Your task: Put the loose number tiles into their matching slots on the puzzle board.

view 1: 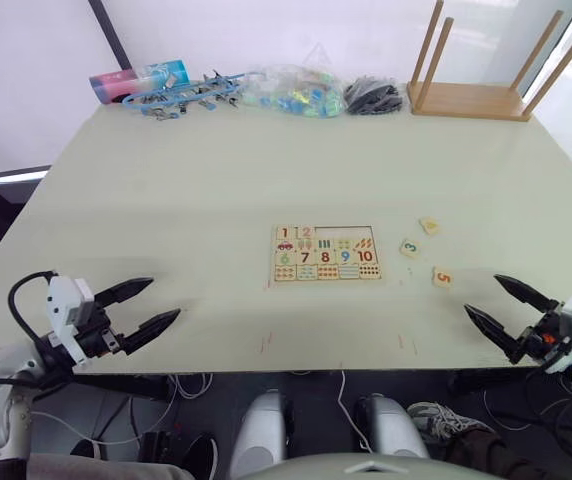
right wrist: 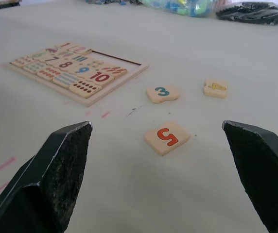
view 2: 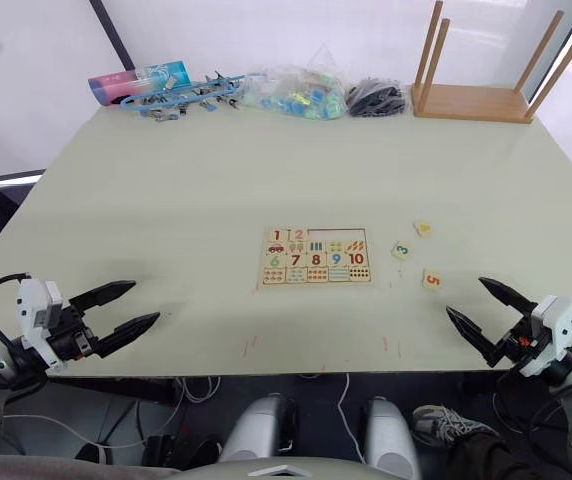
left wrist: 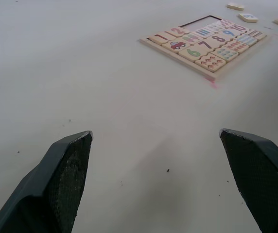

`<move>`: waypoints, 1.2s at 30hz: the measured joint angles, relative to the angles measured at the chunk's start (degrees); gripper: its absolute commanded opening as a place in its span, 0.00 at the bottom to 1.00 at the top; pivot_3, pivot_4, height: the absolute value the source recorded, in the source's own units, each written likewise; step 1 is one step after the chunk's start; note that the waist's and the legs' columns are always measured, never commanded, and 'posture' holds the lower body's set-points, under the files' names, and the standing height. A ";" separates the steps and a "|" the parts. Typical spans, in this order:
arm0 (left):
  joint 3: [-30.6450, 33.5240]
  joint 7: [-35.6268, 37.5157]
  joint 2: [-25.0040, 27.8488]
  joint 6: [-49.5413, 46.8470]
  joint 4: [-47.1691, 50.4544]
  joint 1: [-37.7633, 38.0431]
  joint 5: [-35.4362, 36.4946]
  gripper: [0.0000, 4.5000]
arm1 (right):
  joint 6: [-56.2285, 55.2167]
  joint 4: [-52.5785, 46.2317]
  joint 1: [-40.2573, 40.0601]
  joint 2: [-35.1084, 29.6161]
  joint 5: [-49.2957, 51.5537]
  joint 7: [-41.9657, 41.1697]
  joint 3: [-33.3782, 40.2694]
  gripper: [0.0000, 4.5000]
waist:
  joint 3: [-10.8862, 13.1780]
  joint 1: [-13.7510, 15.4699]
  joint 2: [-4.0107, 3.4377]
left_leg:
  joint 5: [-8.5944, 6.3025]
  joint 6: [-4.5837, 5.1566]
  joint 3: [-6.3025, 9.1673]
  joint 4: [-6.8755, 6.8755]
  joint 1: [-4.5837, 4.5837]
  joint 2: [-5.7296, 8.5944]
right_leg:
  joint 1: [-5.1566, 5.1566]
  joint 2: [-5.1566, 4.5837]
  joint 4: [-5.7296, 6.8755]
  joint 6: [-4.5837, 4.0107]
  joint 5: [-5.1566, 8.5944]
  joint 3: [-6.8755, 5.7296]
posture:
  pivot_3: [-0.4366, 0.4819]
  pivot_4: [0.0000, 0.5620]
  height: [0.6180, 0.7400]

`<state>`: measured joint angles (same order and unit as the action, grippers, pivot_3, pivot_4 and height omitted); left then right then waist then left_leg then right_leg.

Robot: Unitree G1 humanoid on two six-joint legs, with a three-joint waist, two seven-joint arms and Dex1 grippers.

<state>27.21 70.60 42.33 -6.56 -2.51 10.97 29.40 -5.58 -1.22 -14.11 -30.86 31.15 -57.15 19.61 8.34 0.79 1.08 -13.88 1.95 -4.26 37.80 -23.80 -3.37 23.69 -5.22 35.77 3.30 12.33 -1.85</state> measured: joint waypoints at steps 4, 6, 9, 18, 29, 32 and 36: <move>-1.93 3.84 2.10 0.64 -0.64 -3.19 0.09 0.99 | 3.03 -0.21 3.97 -1.55 -2.99 1.77 -3.08 1.00 | 0.03 -0.08 -0.04 | 0.00 0.00 -0.10 0.00 0.00 0.00 | 0.05 -0.15 0.00 0.00 -0.01 -0.17 | 0.48 0.27 0.98; -2.20 5.37 2.79 0.81 -0.90 -4.19 0.13 0.99 | 4.52 -0.51 5.21 -2.22 -3.53 2.39 -3.80 1.00 | 0.04 -0.05 -0.04 | 0.00 0.00 -0.10 -0.05 0.00 0.03 | 0.05 -0.20 0.00 -0.18 -0.11 -0.23 | 0.48 0.27 0.98; -3.60 7.71 3.31 0.84 -1.91 -5.61 0.13 0.99 | 7.17 -0.52 7.60 -3.38 -4.46 2.89 -5.43 1.00 | 0.05 -0.06 -0.03 | 0.01 0.01 -0.10 -0.12 -0.04 0.07 | 0.07 -0.19 -0.06 -0.23 -0.13 -0.26 | 0.48 0.27 0.98; -7.35 14.25 4.80 1.96 -3.28 -11.03 0.14 0.99 | 17.53 0.33 19.40 -6.19 -9.88 6.03 -12.53 1.00 | 0.09 -0.12 -0.04 | 0.15 0.25 -0.11 -0.12 -0.05 0.11 | 0.09 -0.17 -0.06 -0.23 -0.14 -0.28 | 0.48 0.27 0.98; -9.79 17.66 4.85 1.78 -5.62 -17.10 1.93 0.99 | 26.89 5.25 33.48 -6.21 -15.66 7.85 -20.48 1.00 | 0.15 -0.17 0.00 | 0.17 0.29 -0.16 -0.12 -0.09 0.17 | 0.09 -0.04 -0.07 -0.26 -0.14 -0.30 | 0.48 0.27 0.98; -9.83 18.05 4.74 1.79 -6.86 -17.76 2.44 0.99 | 27.91 7.69 35.47 -6.14 -17.39 7.72 -22.15 1.00 | 0.15 -0.15 -0.01 | 0.17 0.29 -0.22 -0.13 -0.09 0.17 | 0.09 -0.02 -0.08 -0.26 -0.14 -0.31 | 0.48 0.27 0.98; -9.93 18.81 4.50 1.78 -7.10 -17.98 3.32 0.99 | 28.72 10.95 38.11 -6.13 -19.42 6.64 -24.87 1.00 | 0.16 -0.25 0.01 | 0.18 0.29 -0.42 -0.13 -0.10 0.16 | 0.09 -0.02 -0.08 -0.26 -0.14 -0.30 | 0.48 0.27 0.98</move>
<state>17.28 89.40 46.84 -4.78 -9.61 -7.01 32.72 23.14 9.72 24.00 -36.99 11.72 -50.51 -5.27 8.50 0.54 1.09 -13.70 2.24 -4.68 37.67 -23.89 -3.21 23.78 -5.24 35.69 3.04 12.19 -2.16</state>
